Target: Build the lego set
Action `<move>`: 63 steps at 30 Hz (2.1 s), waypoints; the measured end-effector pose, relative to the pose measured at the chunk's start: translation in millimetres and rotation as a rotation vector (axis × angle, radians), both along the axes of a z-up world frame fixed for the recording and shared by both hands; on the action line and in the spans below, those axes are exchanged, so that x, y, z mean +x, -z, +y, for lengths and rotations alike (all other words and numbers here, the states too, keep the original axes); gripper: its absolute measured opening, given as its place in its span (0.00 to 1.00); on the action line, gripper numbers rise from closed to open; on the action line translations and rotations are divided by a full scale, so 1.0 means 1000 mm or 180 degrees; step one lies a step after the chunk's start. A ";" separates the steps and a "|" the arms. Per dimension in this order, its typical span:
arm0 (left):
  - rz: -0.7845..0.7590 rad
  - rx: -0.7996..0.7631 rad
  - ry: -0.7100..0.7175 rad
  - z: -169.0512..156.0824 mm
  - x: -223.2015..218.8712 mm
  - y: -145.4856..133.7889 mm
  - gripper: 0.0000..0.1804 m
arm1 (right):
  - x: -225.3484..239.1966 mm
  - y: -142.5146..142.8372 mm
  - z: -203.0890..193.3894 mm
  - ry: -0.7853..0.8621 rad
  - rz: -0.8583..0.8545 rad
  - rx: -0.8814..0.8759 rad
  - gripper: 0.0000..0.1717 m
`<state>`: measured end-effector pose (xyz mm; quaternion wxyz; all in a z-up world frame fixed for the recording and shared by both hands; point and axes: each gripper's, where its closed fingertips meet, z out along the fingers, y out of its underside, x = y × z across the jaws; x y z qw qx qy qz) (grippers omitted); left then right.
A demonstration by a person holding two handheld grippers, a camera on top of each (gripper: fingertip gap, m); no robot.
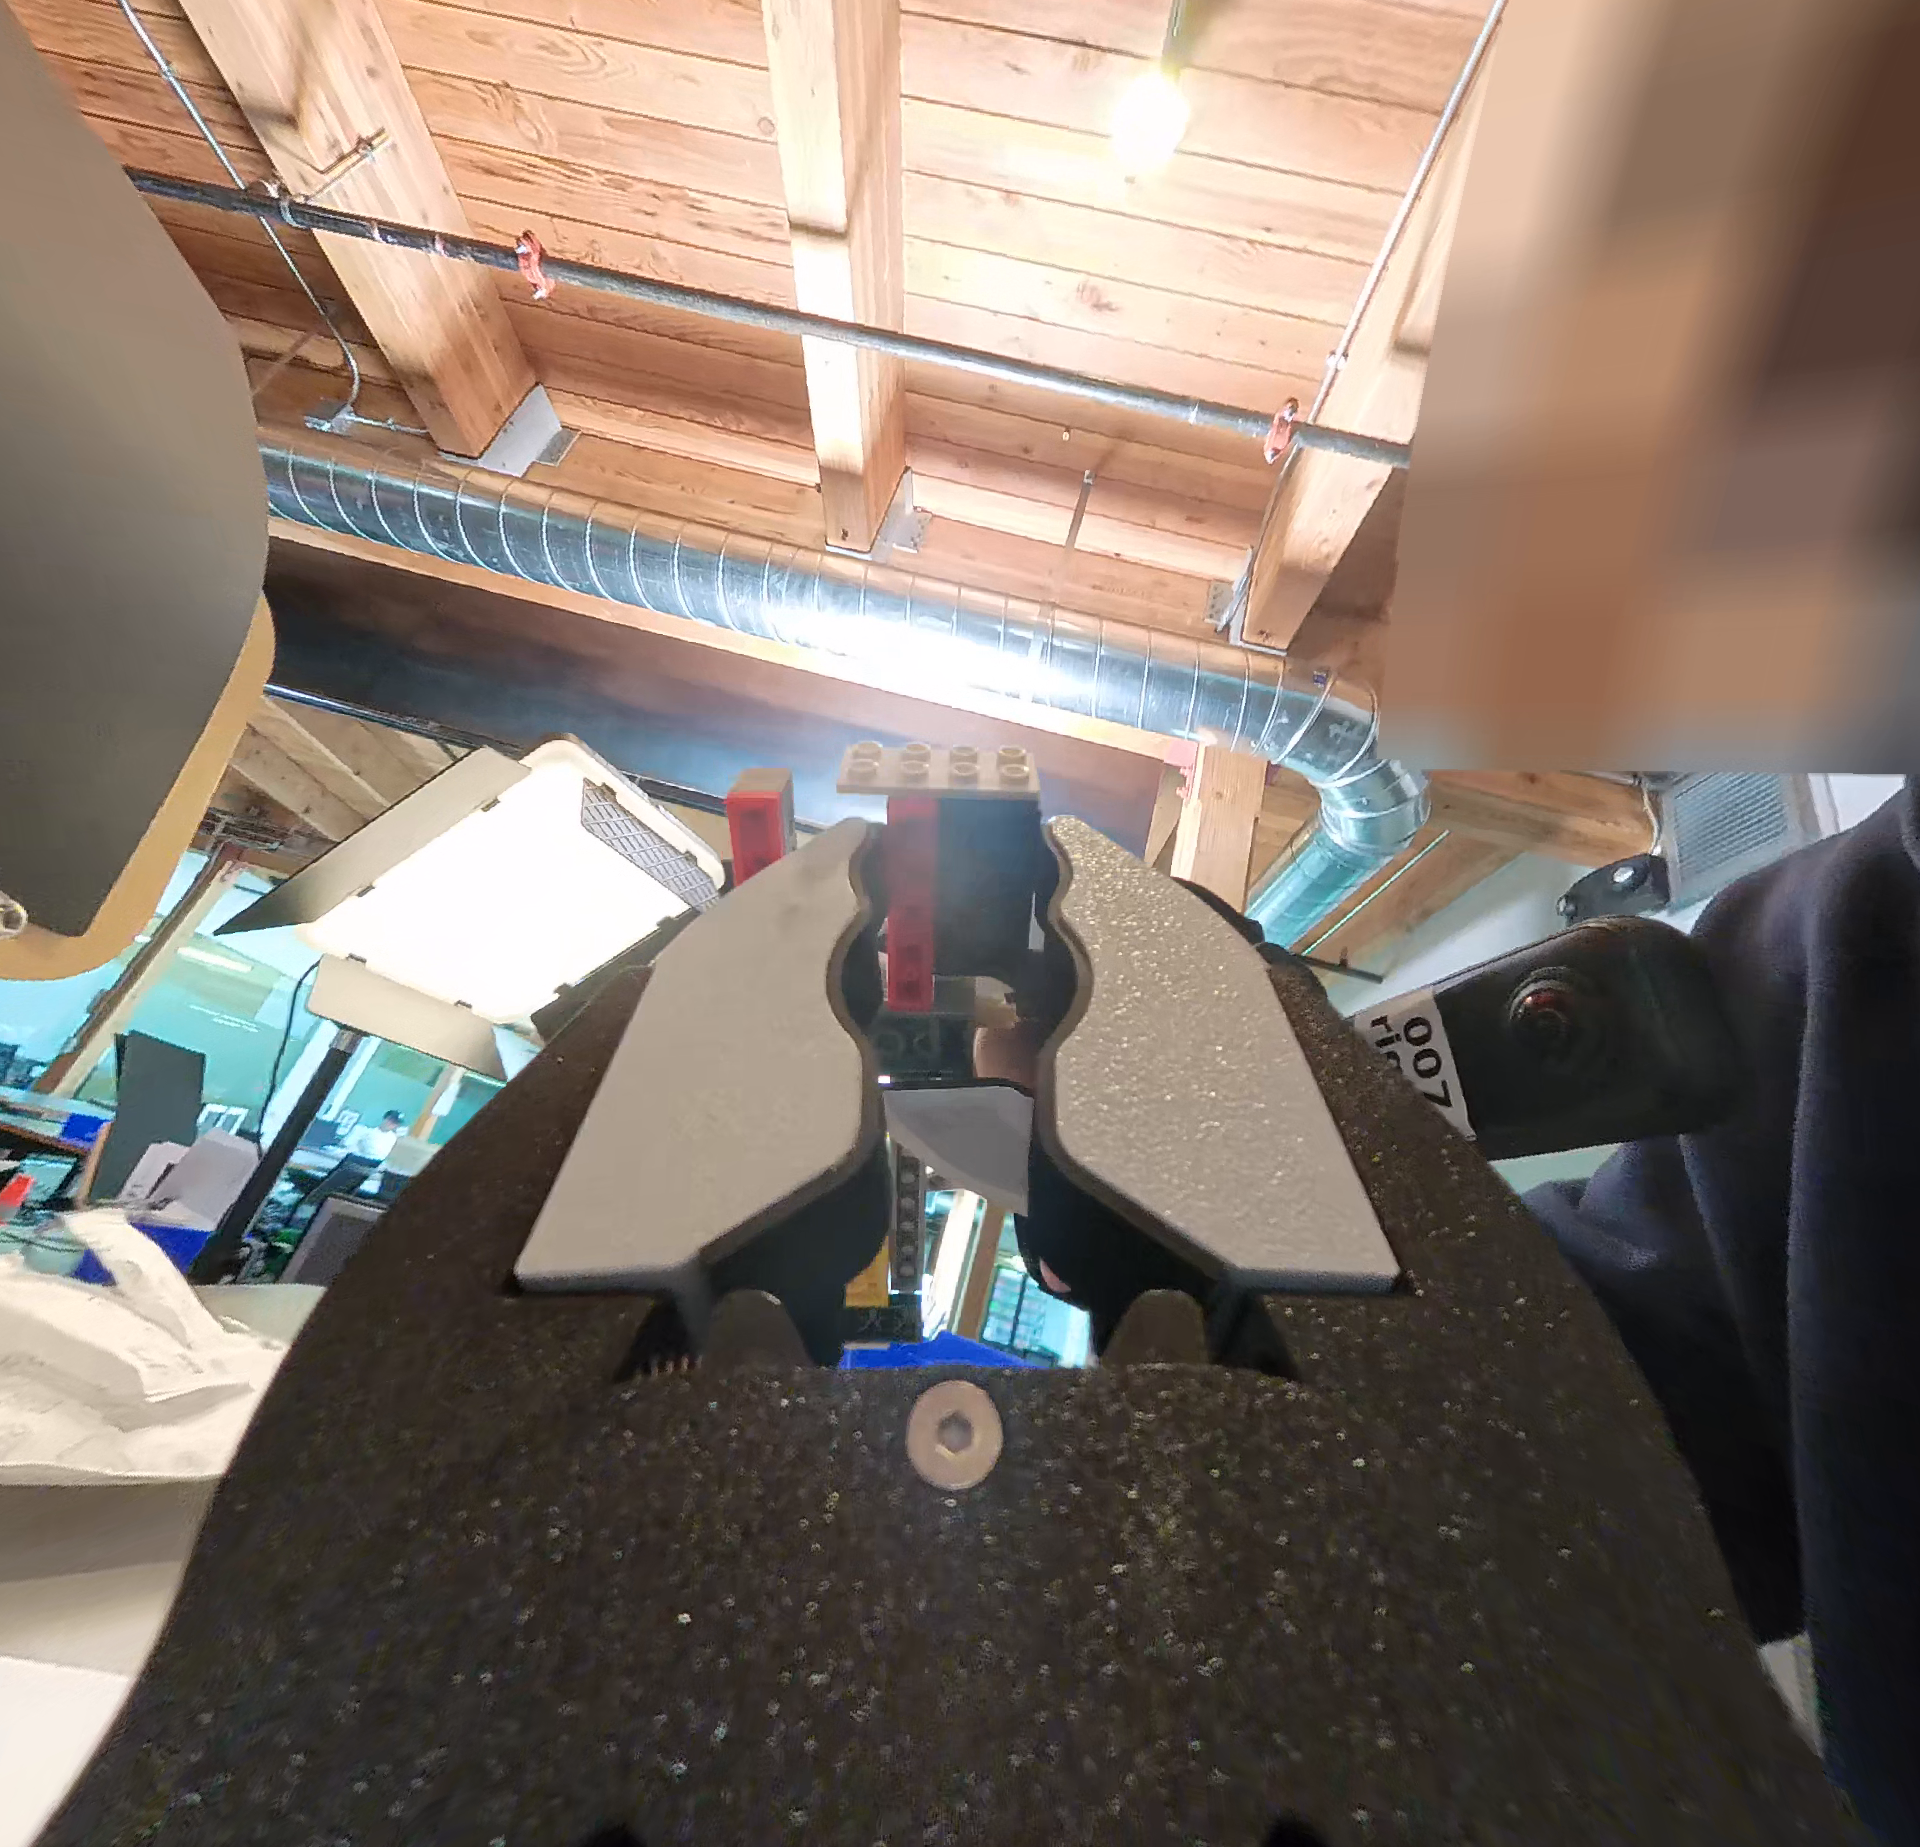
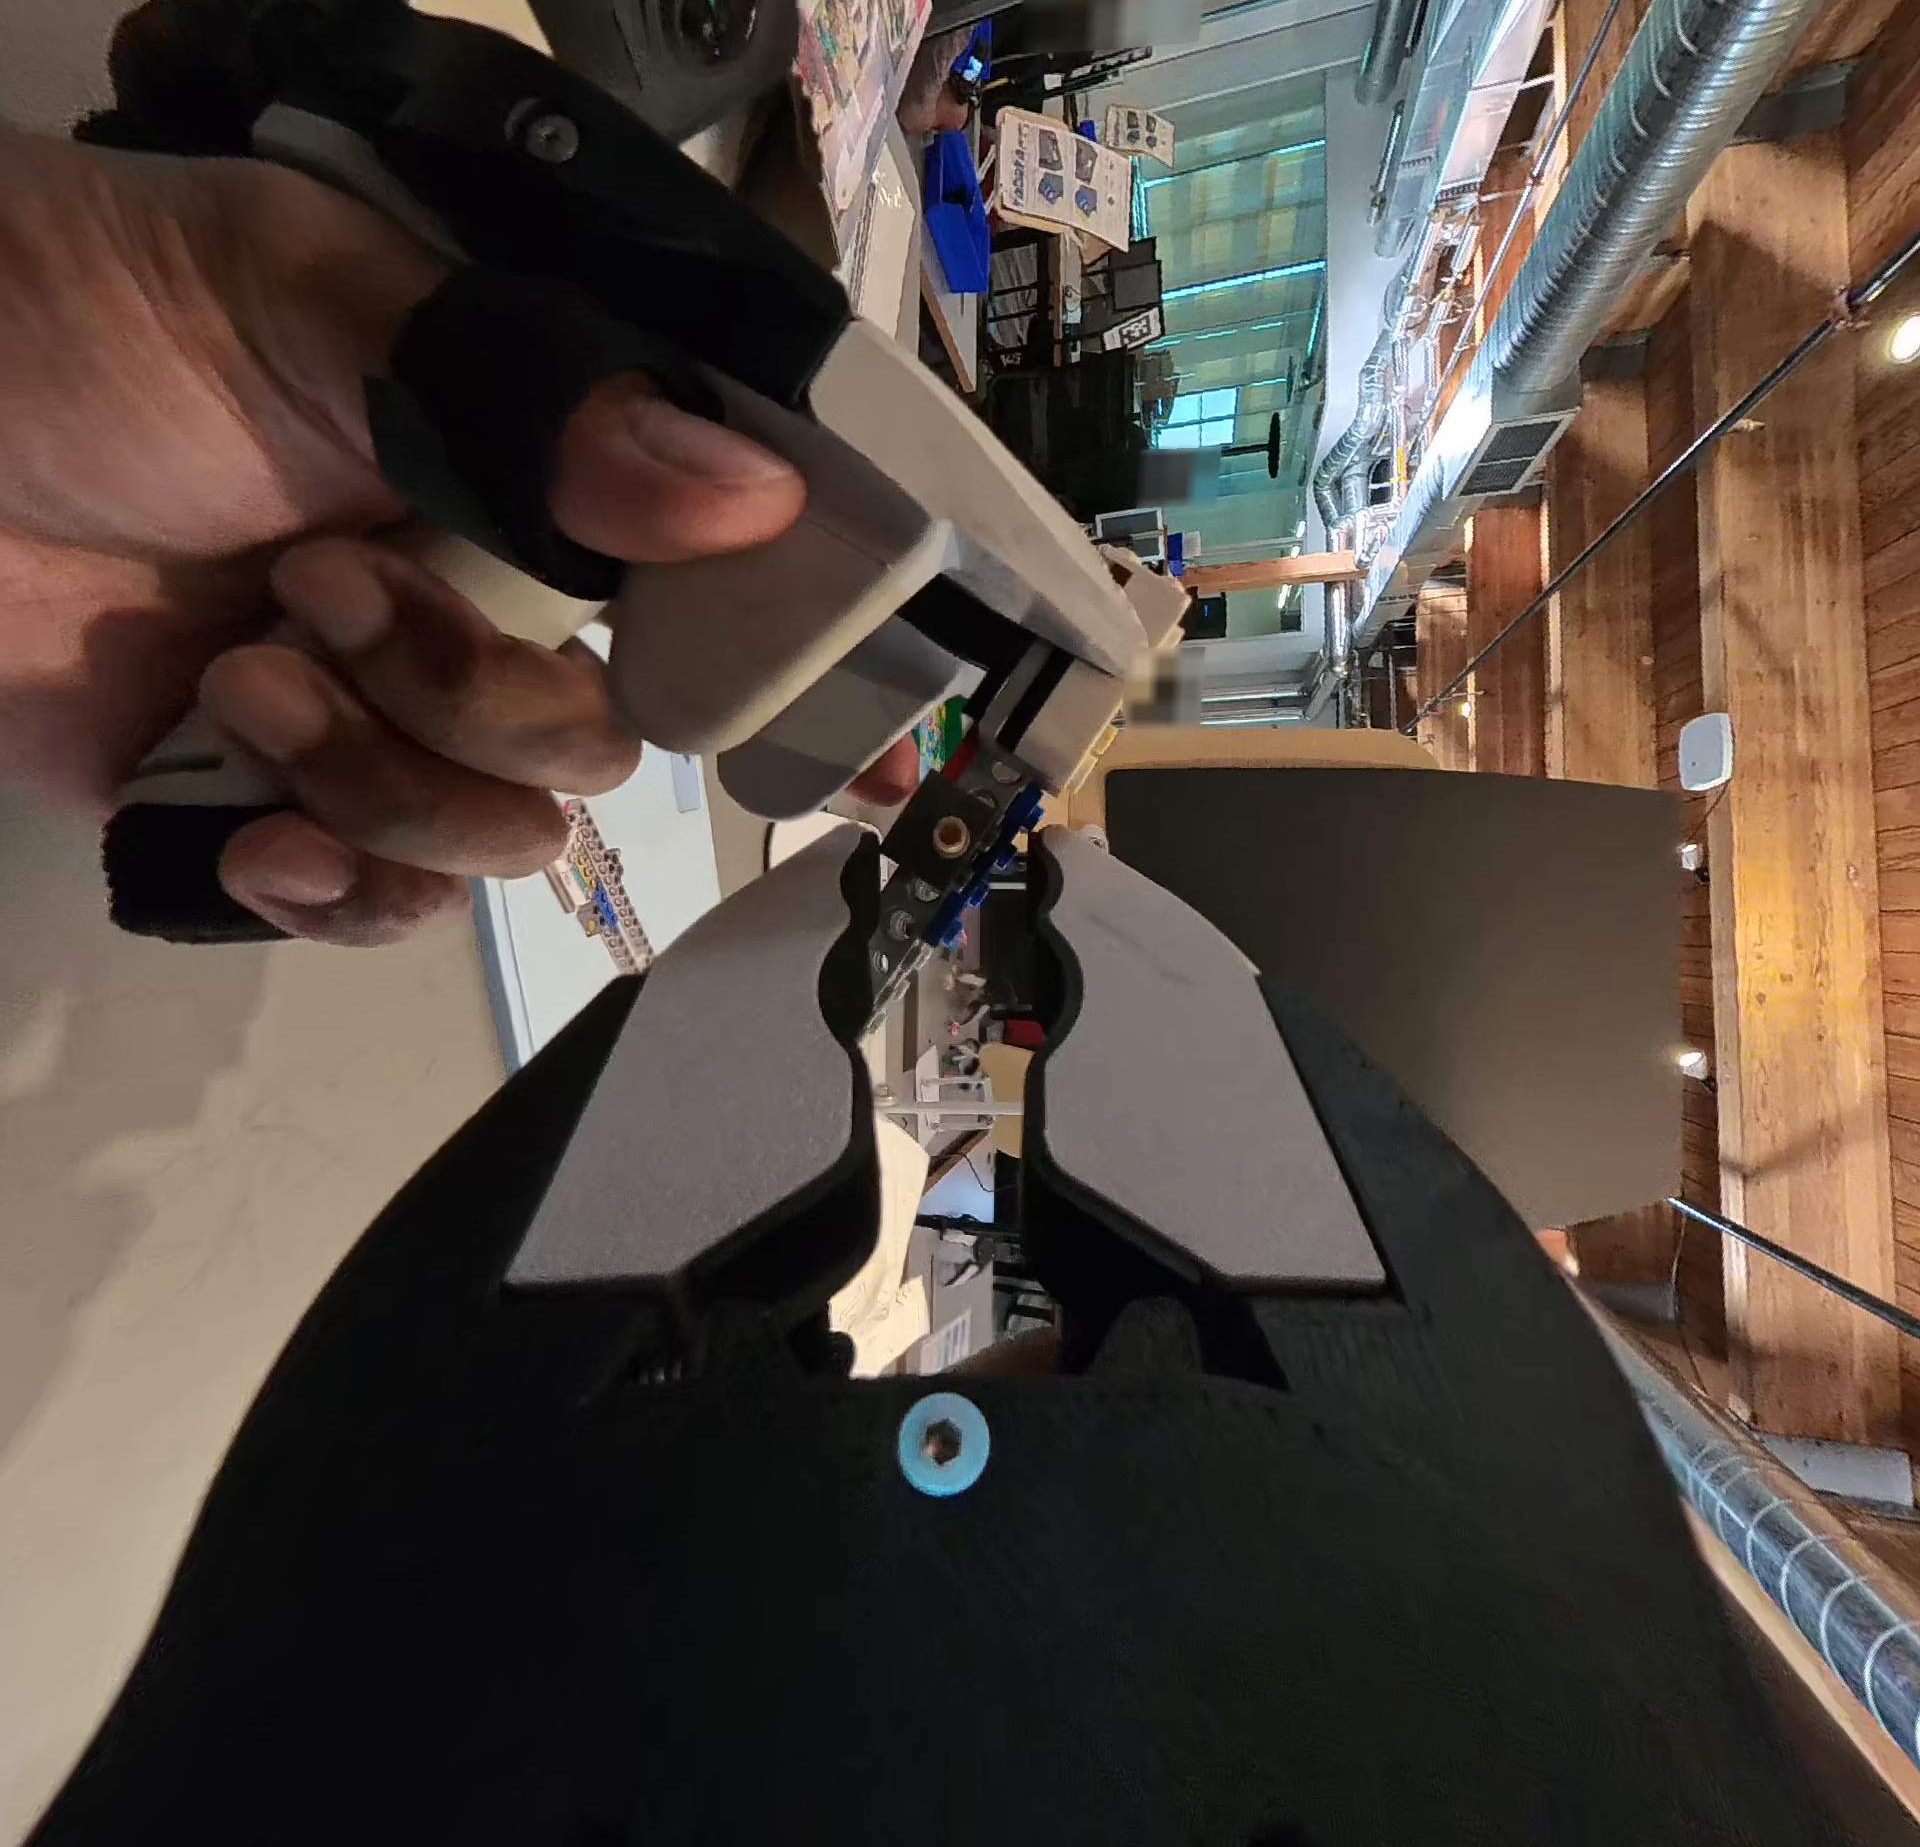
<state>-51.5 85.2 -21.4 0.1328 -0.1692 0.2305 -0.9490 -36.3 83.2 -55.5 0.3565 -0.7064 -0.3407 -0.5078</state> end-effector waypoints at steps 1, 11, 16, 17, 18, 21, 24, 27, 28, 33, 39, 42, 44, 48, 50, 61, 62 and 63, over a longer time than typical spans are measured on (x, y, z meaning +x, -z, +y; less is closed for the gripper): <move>-0.0003 -0.0018 0.0029 0.000 0.000 0.001 0.15 | 0.000 0.001 0.000 -0.0004 0.0018 0.0001 0.15; -0.0076 -0.0114 0.0095 0.001 -0.002 -0.001 0.15 | -0.002 0.000 -0.001 -0.0055 0.0011 -0.0125 0.14; -0.0087 -0.0171 0.0115 0.002 -0.003 -0.001 0.15 | -0.002 0.000 -0.001 -0.0070 0.0012 -0.0177 0.13; -0.0090 -0.0192 0.0119 0.003 -0.003 -0.001 0.15 | -0.002 0.000 0.000 -0.0066 0.0012 -0.0180 0.13; -0.0092 -0.0212 0.0121 0.003 -0.003 -0.001 0.15 | -0.002 0.001 0.000 -0.0060 0.0015 -0.0183 0.13; -0.0084 -0.0243 0.0114 0.004 -0.003 0.000 0.15 | -0.002 0.001 0.000 -0.0014 0.0036 -0.0189 0.13; -0.0026 -0.0339 0.0102 0.008 0.001 0.002 0.15 | 0.000 0.002 0.001 0.0115 0.0075 -0.0057 0.15; 0.0019 -0.0641 0.0130 0.023 0.003 0.006 0.14 | -0.001 0.006 -0.001 0.0253 0.0173 0.0091 0.18; 0.0018 -0.0718 0.0122 0.028 0.002 0.006 0.14 | 0.000 0.009 -0.002 0.0305 0.0204 0.0099 0.18; 0.0023 -0.0776 0.0126 0.033 0.002 0.007 0.15 | 0.002 0.015 -0.003 0.0467 0.0217 0.0174 0.20; 0.0042 -0.0615 0.0191 0.022 0.003 0.007 0.15 | 0.002 0.012 -0.001 0.0548 0.0127 0.0234 0.12; 0.0058 -0.0601 0.0222 0.021 0.003 0.008 0.15 | 0.001 0.012 -0.003 0.0575 0.0187 0.0227 0.11; 0.0055 -0.0576 0.0225 0.020 0.003 0.008 0.15 | 0.000 0.012 -0.005 0.0581 0.0261 0.0243 0.11; 0.0065 -0.0664 0.0308 0.024 0.003 0.009 0.15 | -0.006 0.024 -0.018 0.0635 0.0768 0.0197 0.21; 0.0082 -0.0654 0.0367 0.028 0.003 0.011 0.14 | -0.012 0.032 -0.027 0.0670 0.1321 0.0193 0.25; -0.0354 0.0269 0.0935 0.011 -0.032 0.002 0.15 | -0.044 0.026 -0.028 0.0454 0.3652 0.0266 0.37; -0.0413 0.0280 0.0981 0.010 -0.036 0.001 0.15 | -0.047 0.028 -0.027 0.0430 0.3749 0.0224 0.37; -0.0473 0.0272 0.1050 0.009 -0.040 -0.001 0.15 | -0.050 0.032 -0.026 0.0413 0.3835 0.0178 0.37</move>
